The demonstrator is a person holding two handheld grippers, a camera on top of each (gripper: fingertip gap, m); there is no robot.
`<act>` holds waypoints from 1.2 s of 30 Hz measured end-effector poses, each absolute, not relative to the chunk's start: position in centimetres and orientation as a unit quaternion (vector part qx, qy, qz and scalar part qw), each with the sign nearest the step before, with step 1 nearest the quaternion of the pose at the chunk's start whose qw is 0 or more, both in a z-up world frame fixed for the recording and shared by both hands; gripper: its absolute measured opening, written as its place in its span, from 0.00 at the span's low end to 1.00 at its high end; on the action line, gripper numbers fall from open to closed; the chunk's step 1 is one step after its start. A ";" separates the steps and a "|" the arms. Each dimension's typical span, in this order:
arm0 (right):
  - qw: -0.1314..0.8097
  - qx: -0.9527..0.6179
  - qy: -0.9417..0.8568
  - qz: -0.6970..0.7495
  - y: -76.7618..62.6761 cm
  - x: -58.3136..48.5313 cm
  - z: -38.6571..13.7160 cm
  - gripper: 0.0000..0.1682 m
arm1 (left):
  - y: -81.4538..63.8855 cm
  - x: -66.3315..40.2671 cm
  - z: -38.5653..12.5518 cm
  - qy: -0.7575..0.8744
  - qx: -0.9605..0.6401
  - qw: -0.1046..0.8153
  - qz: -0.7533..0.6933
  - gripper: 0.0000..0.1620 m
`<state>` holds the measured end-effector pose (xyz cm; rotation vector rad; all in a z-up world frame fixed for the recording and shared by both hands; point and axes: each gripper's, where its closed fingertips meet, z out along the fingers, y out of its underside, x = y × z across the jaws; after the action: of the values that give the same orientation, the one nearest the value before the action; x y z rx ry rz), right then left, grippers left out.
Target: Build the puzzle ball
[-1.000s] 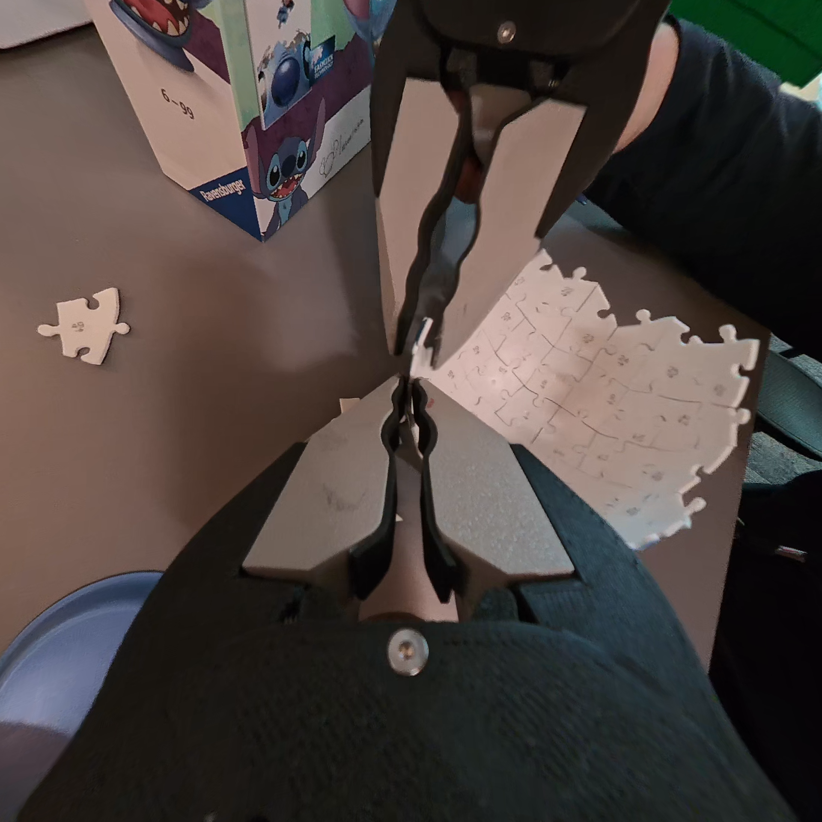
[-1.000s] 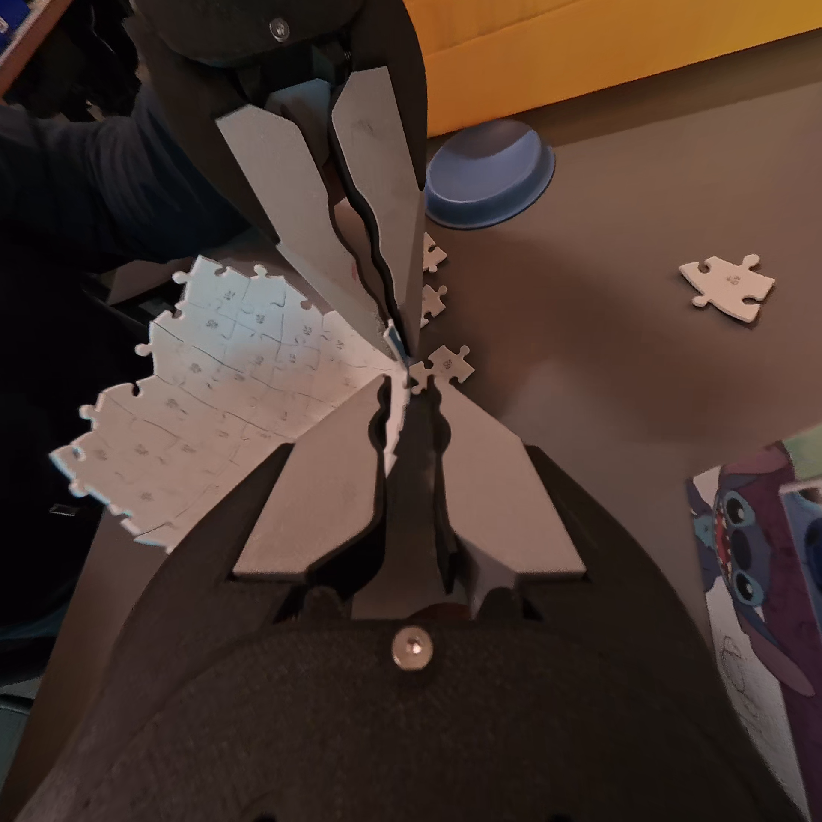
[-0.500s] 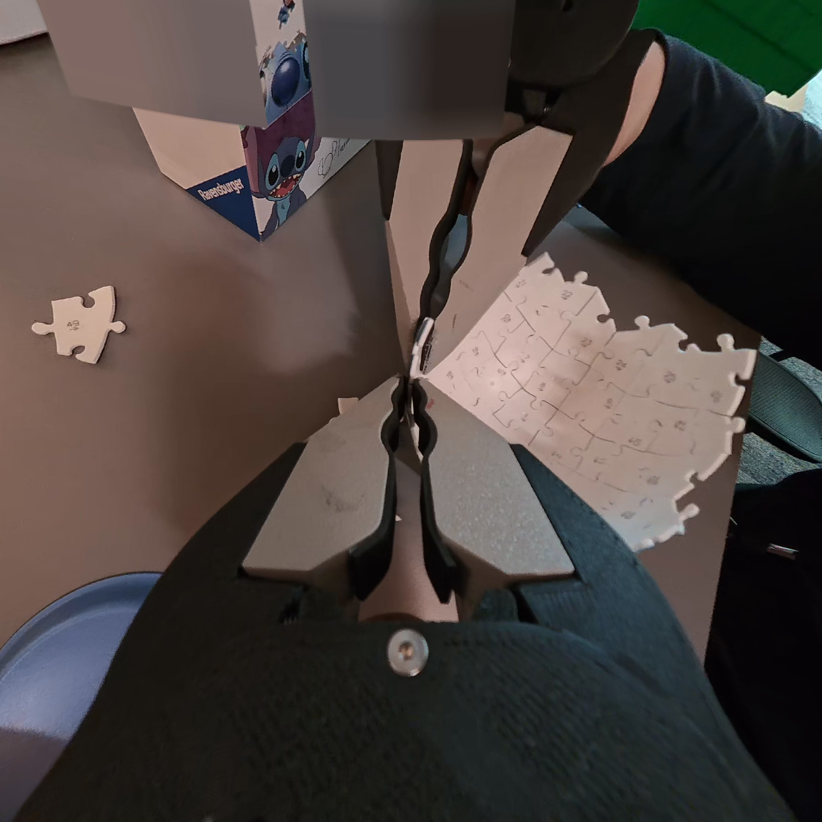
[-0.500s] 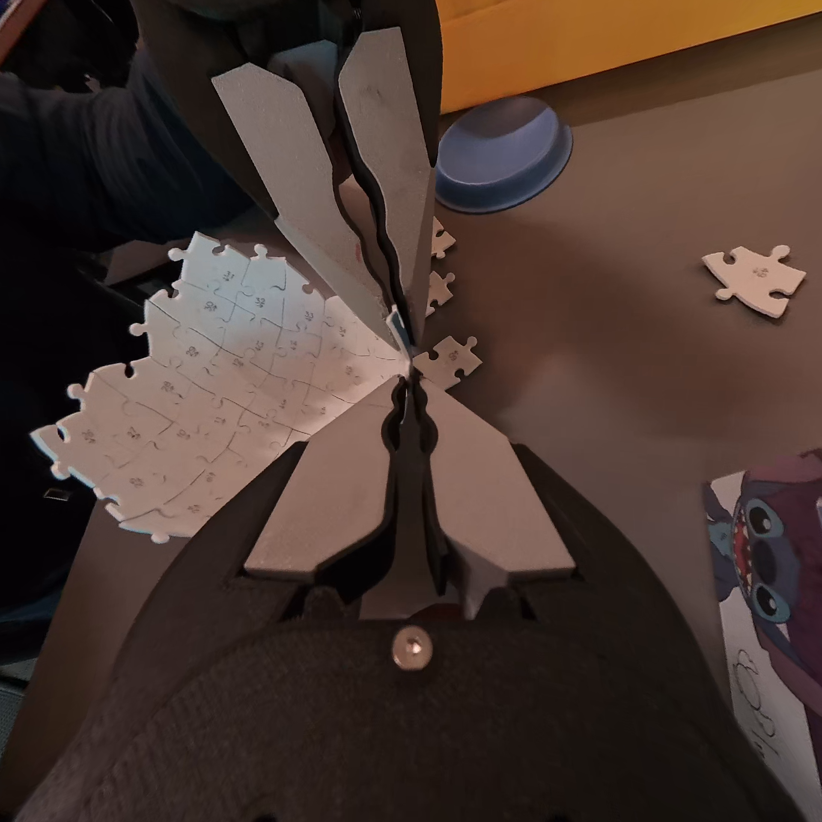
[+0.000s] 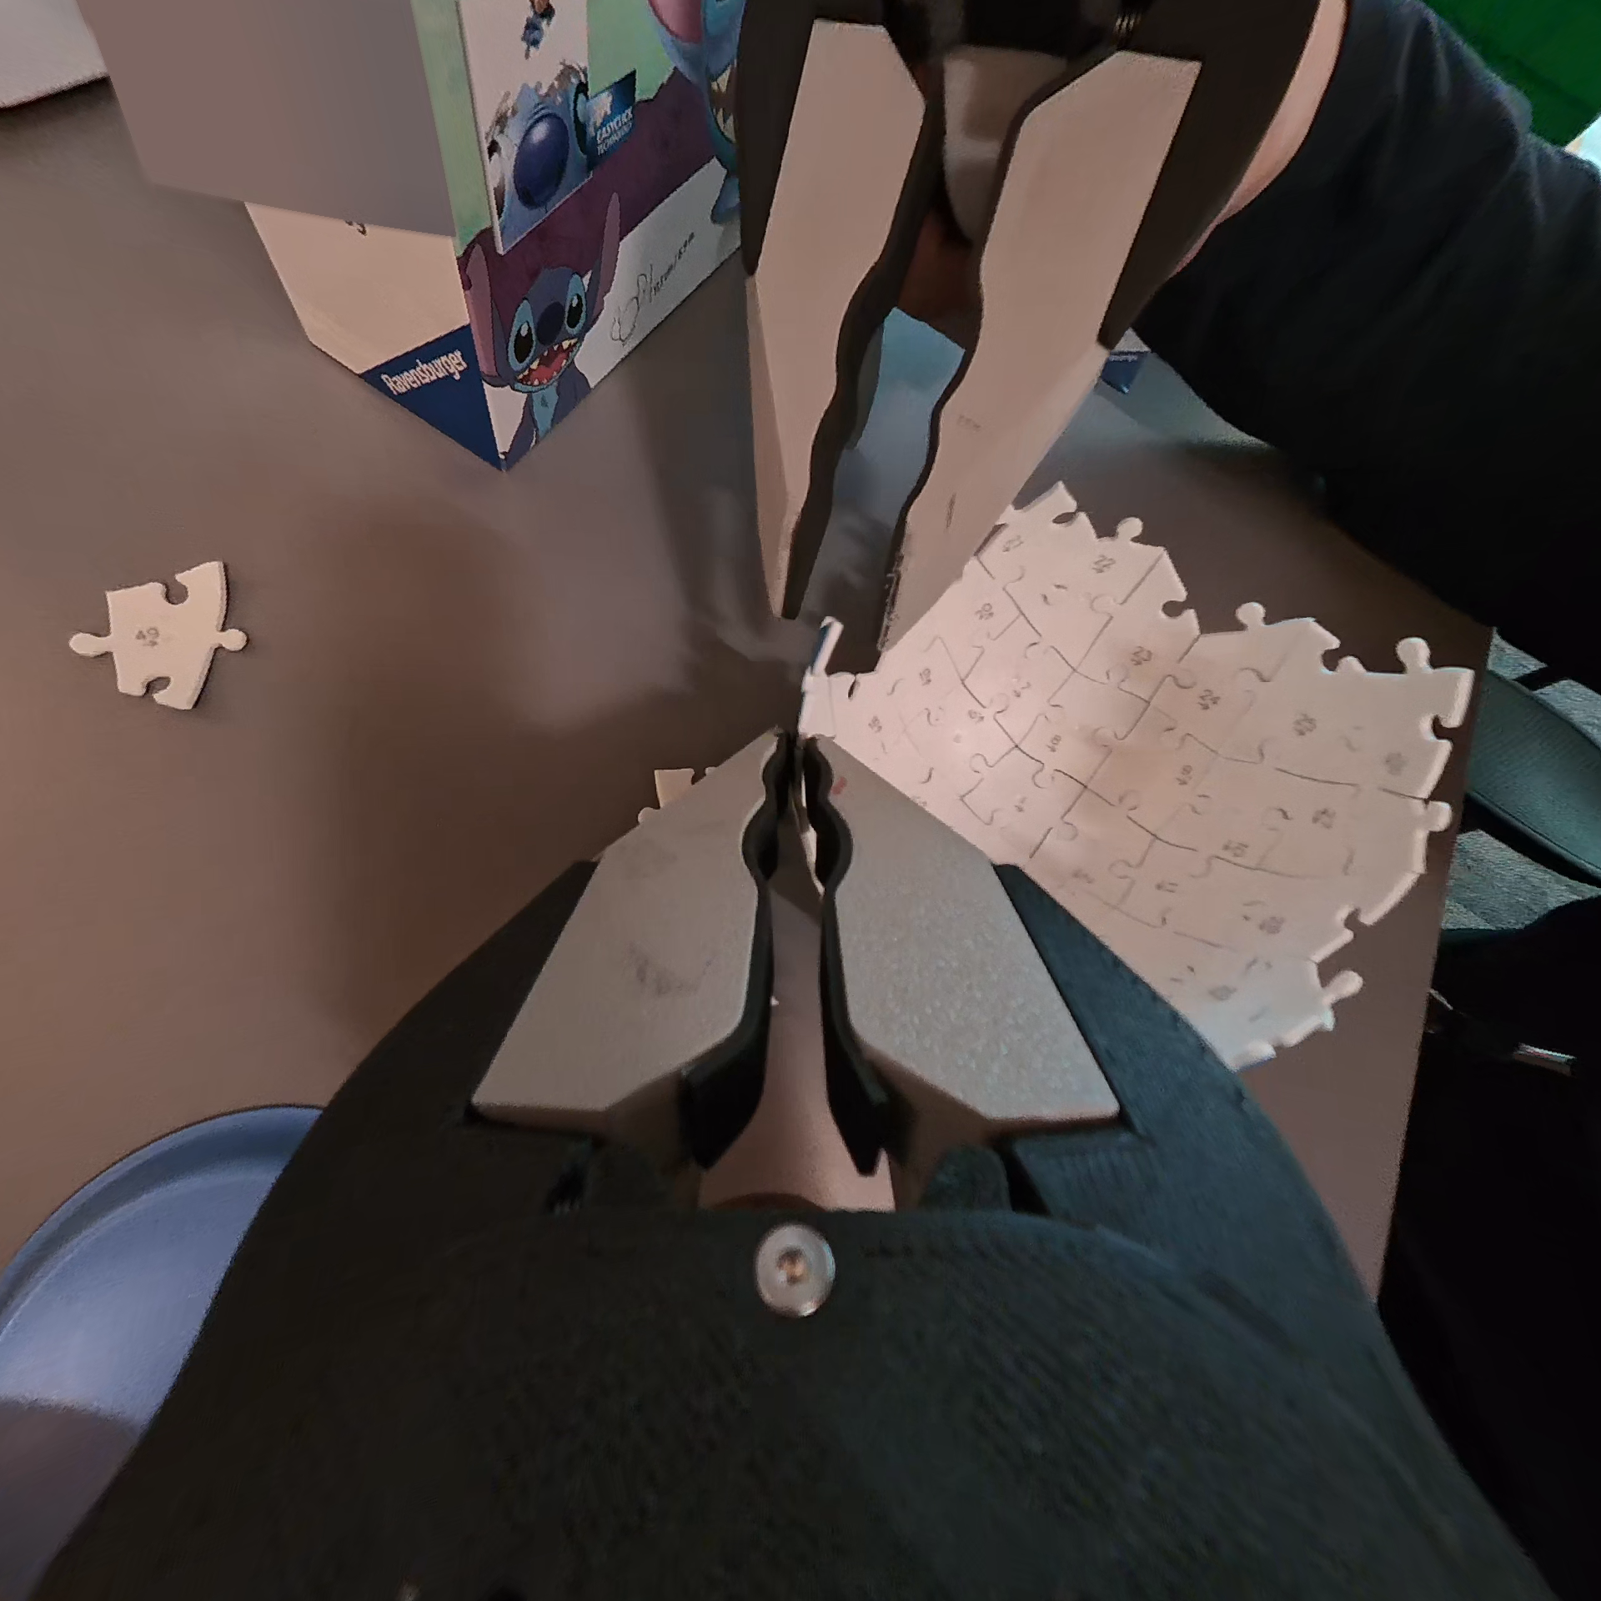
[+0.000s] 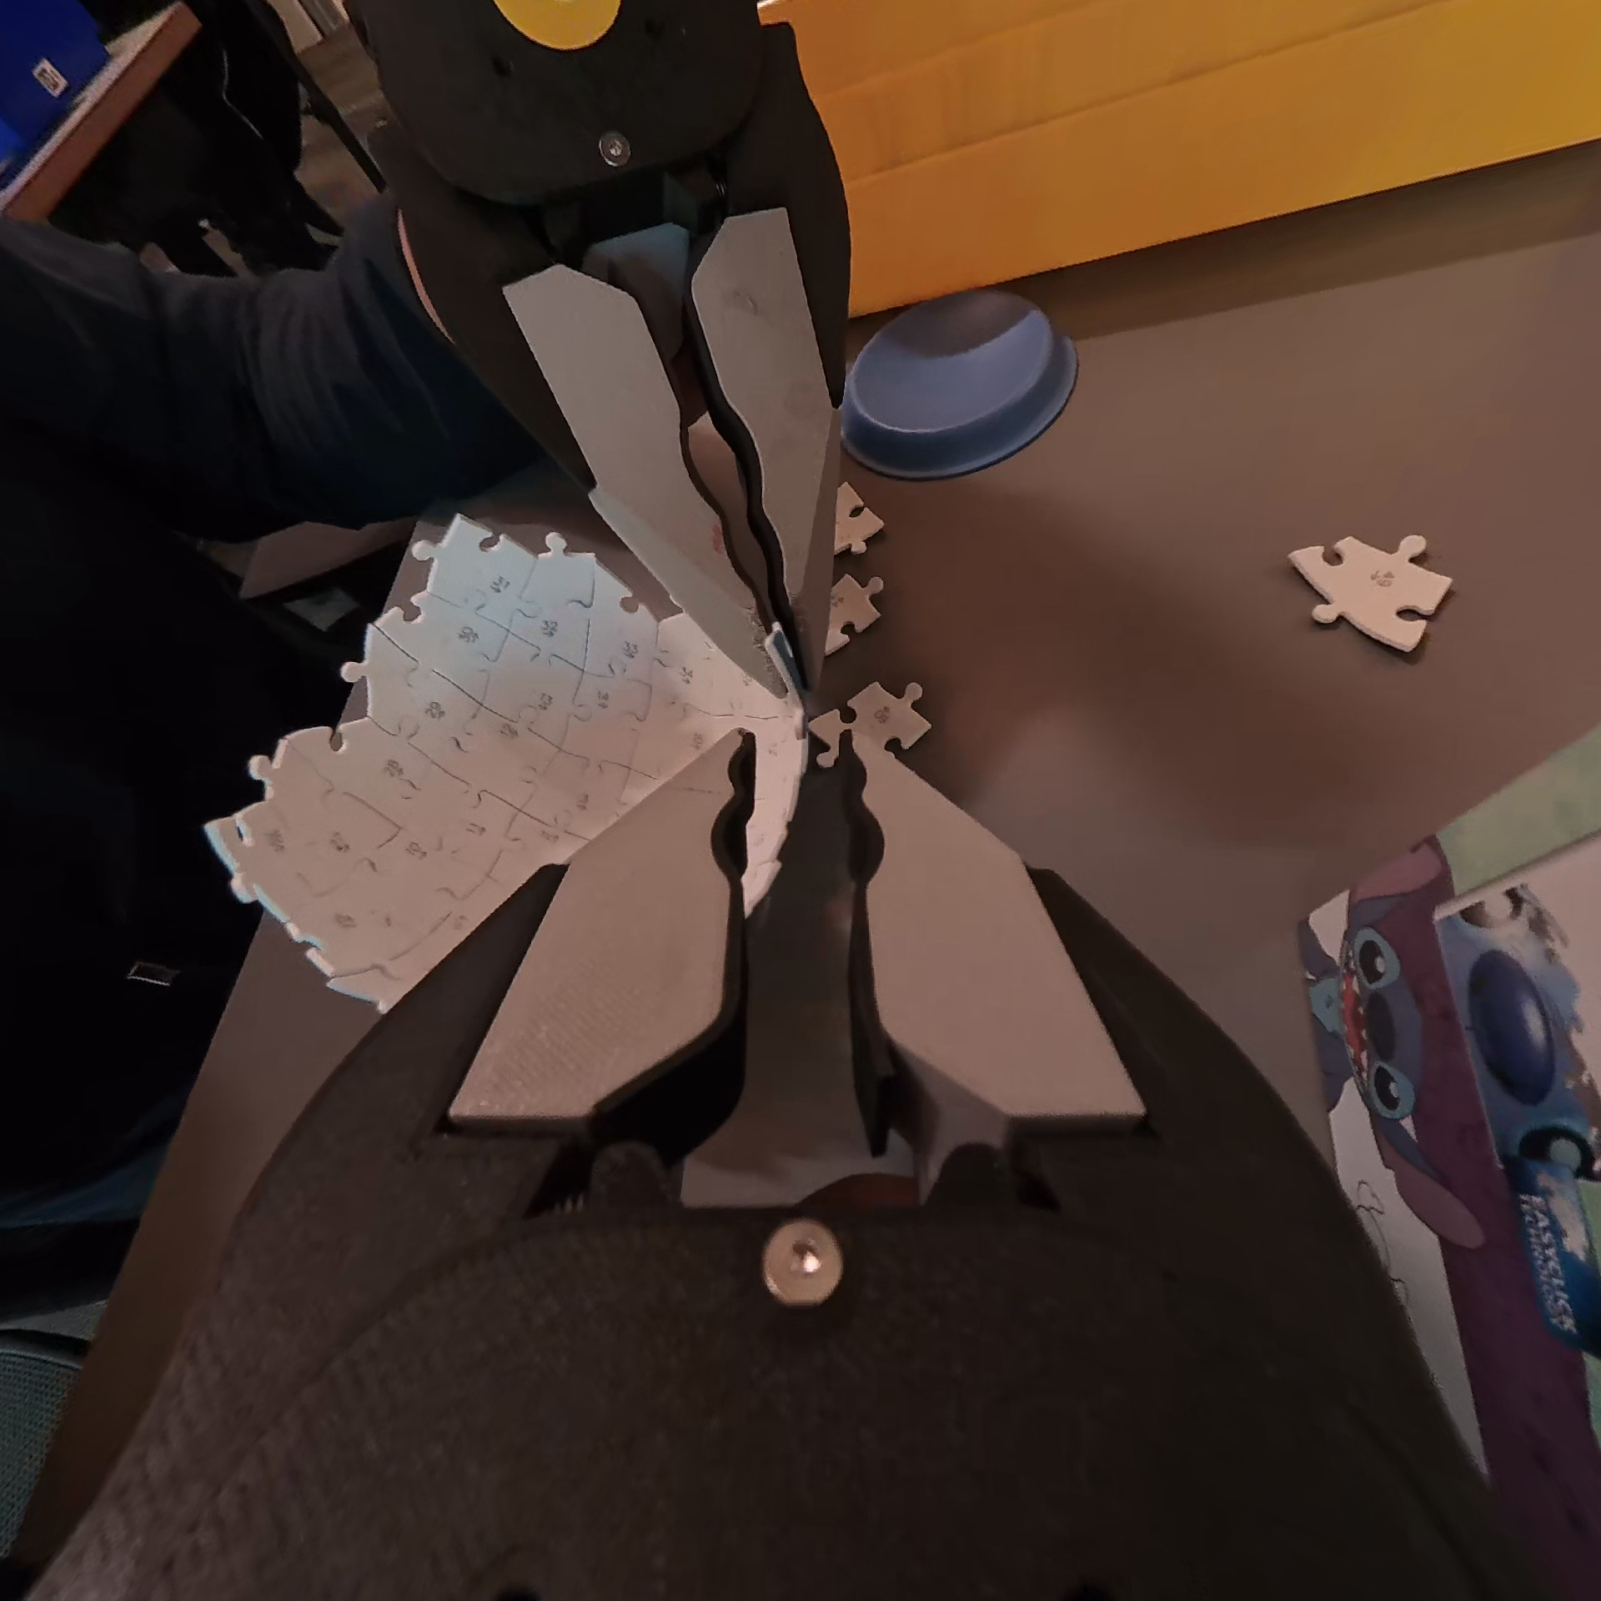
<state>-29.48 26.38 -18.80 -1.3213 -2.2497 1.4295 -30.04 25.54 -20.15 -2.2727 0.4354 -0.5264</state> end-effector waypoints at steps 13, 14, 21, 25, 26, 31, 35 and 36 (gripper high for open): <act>0.098 -0.415 -0.768 0.478 25.8 -28.3 -16.2 0.14 | 23.4 -28.7 -18.3 0.194 -0.880 0.385 -0.198 0.15; 0.104 -0.410 -0.769 0.479 25.7 -28.1 -15.7 0.15 | 22.9 -28.5 -17.5 0.200 -0.875 0.393 -0.201 0.16; 0.146 -0.393 -0.767 0.486 26.1 -26.9 -12.2 0.16 | 18.9 -28.7 -11.0 0.219 -0.836 0.465 -0.194 0.22; 0.189 -0.387 -0.761 0.484 26.3 -26.2 -9.6 0.17 | 17.9 -31.3 -8.8 0.187 -0.831 0.498 -0.163 0.22; 0.204 -0.391 -0.759 0.479 26.5 -26.0 -9.2 0.17 | 17.9 -32.0 -8.6 0.174 -0.830 0.505 -0.163 0.22; 0.268 -0.426 -0.721 0.476 27.4 -24.9 -8.8 0.19 | 18.6 -35.2 -9.5 0.110 -0.835 0.509 -0.180 0.25; 0.329 -0.482 -0.667 0.462 30.1 -23.6 -9.7 0.20 | 20.6 -37.0 -10.8 0.068 -0.835 0.504 -0.211 0.28; 0.339 -0.489 -0.651 0.471 30.5 -23.2 -9.7 0.19 | 21.2 -37.3 -10.9 0.060 -0.834 0.504 -0.216 0.28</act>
<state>-23.23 30.53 -9.66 -1.2745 -1.6967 1.2257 -37.34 21.19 -10.94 -2.0125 0.1452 -0.5218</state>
